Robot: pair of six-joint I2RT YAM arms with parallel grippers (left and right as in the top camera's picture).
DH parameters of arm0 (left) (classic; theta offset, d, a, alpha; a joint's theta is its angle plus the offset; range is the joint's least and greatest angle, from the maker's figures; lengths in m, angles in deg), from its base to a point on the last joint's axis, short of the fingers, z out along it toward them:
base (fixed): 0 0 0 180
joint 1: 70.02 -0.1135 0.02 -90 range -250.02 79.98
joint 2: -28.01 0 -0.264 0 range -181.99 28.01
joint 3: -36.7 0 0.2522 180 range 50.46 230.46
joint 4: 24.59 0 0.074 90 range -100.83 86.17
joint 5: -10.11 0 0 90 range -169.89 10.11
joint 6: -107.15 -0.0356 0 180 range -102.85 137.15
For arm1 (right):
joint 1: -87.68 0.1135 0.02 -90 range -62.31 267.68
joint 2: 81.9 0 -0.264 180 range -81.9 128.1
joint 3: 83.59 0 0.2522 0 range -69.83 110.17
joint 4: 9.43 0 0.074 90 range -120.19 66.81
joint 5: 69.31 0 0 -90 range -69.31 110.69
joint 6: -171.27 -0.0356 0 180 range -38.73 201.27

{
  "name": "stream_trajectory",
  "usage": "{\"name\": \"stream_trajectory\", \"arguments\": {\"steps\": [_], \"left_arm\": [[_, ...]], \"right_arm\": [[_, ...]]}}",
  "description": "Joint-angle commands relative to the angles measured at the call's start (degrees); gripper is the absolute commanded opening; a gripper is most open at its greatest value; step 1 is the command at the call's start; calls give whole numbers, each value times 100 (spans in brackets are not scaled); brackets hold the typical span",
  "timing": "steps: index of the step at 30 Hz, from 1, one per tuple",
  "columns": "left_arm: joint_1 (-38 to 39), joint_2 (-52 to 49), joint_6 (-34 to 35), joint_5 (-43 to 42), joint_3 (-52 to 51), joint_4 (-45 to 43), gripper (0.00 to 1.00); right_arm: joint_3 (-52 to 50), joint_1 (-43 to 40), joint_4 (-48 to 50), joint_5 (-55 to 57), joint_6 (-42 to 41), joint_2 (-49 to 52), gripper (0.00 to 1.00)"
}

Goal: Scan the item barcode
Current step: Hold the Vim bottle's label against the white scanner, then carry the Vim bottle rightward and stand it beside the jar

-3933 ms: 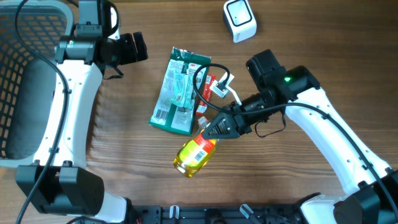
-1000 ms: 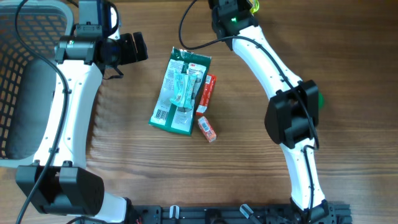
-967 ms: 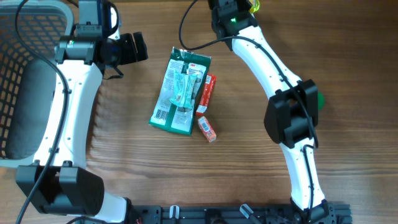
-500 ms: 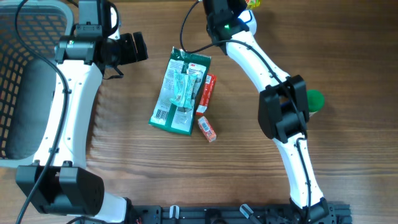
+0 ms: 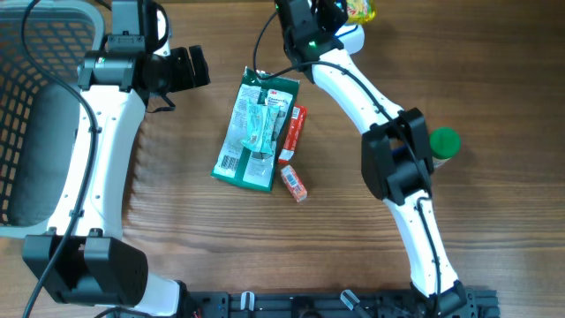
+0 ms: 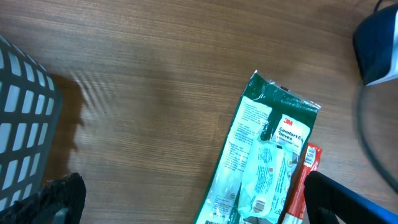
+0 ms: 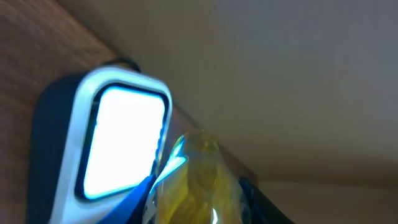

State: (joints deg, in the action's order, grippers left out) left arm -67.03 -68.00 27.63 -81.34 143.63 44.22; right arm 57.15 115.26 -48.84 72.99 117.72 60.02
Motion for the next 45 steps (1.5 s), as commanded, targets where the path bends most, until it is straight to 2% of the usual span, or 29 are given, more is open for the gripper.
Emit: {"name": "stream_trajectory", "arguments": {"steps": [1, 5, 8, 11, 16, 21, 23, 32, 37, 39, 41, 44, 45], "left_arm": [[-26, -35, -68, -48, 4, -13, 100], [-26, -35, -68, -46, 4, -13, 100], [-26, -35, -66, -46, 4, -13, 100], [-26, -35, -68, -46, 4, -13, 100], [-26, -35, -66, -46, 4, -13, 100], [-26, -35, -68, -46, 4, -13, 100], [-26, -35, -68, -46, 4, -13, 100], [-26, -35, -66, -46, 4, -13, 100], [-26, -35, -68, -46, 4, -13, 100], [-26, -35, -66, -46, 4, -13, 100], [-26, -35, -66, -46, 4, -13, 100], [-26, -35, -66, -46, 4, -13, 100], [-26, -35, -68, -46, 4, -13, 100]], "right_arm": [[96, -74, -1174, -190, -1827, -1574, 28], [96, -372, -2634, -1036, -3314, -2653, 28], [94, -1014, -3600, -2415, -4100, -3442, 28], [94, -1902, -4190, -3713, -4269, -3716, 28], [-133, -3154, -4806, -5158, -4264, -3576, 28], [-1287, -3738, -4424, -5713, -4251, -3552, 29], [-1838, -3740, -4133, -5707, -4245, -3552, 35], [-4030, -3740, -1985, -5278, -4026, -3552, 36], [-4221, -3740, -1884, -4889, -3611, -3554, 40], [-4221, -3740, -1895, -4894, -3497, -3554, 45], [-4221, -3740, -1919, -4894, -3499, -3554, 73], [-4188, -3740, -1919, -4885, -3545, -3582, 91], [-4144, -3740, -1917, -4870, -3556, -3622, 91]]}}
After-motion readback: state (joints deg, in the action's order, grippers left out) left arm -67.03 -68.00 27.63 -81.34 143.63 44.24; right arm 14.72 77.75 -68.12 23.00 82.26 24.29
